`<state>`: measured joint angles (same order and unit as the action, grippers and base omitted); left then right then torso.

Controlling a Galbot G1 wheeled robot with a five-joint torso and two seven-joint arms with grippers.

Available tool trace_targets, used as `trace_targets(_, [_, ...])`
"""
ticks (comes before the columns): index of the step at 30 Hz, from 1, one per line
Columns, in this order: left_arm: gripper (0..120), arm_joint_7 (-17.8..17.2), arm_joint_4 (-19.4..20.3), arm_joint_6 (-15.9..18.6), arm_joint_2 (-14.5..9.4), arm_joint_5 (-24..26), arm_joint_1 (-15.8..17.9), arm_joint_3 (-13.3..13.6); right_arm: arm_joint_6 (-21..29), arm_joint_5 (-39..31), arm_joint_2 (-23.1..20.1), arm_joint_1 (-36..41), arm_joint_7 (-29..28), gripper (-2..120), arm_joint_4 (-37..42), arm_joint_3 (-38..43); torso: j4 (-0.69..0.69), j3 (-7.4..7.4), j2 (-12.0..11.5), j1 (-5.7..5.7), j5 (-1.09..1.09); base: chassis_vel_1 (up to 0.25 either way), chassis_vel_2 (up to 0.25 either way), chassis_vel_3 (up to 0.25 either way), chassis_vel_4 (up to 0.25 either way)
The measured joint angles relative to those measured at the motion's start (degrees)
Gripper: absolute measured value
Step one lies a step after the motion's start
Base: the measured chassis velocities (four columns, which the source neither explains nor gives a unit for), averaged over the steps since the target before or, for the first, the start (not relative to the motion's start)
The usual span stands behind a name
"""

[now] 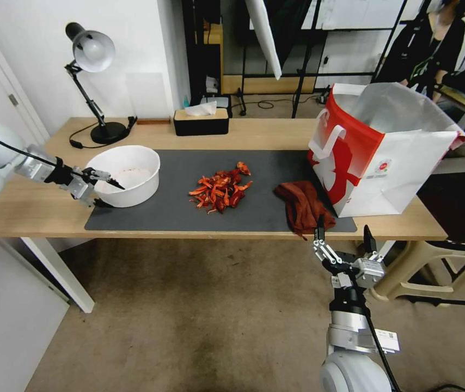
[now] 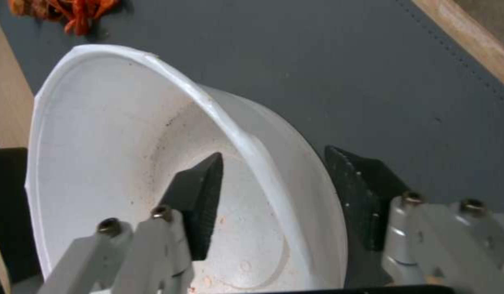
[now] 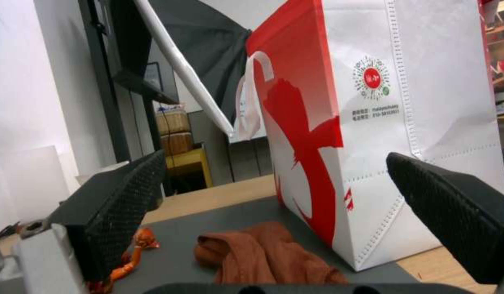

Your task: Sweep shrimp from table into container with towel, then put container into takeout bag.

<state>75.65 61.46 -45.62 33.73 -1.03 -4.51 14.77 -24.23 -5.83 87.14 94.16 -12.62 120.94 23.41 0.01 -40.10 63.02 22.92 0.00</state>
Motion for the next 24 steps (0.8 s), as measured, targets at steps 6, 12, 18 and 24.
trace_targets(6, [29, 0.3, -0.4, -0.3, 0.7, -1.0, 0.0, 0.0, -0.1, 0.0, 0.1, -0.1, -0.1, 100, 0.0, 0.0, 0.0, 0.0, 0.0, 0.0, 0.0, 0.0, 0.0, 0.0, 0.0])
trace_targets(12, [5, 1.5, -1.6, -1.0, 1.7, -1.5, 1.2, 0.7, -0.1, 0.1, 0.1, -0.4, -0.2, 100, -0.4, -0.2, 0.0, 0.0, 0.0, 0.0, -0.01, 0.0, 0.0, 0.0, 0.0])
trace_targets(18, [0, 2.1, -1.7, -1.0, 1.9, -1.5, 1.5, 1.4, -0.2, -0.1, 0.0, -0.7, -0.5, 100, -0.5, -0.2, -0.01, -0.01, 0.0, 0.0, -0.01, 0.0, 0.0, 0.0, 0.0])
trace_targets(24, [0, 2.9, -1.0, -1.2, 1.6, -0.3, 3.3, 3.0, -0.2, -0.3, -0.1, -0.7, -0.6, 100, -0.6, -0.4, -0.01, -0.01, 0.0, 0.0, 0.0, 0.0, 0.0, 0.0, 0.0])
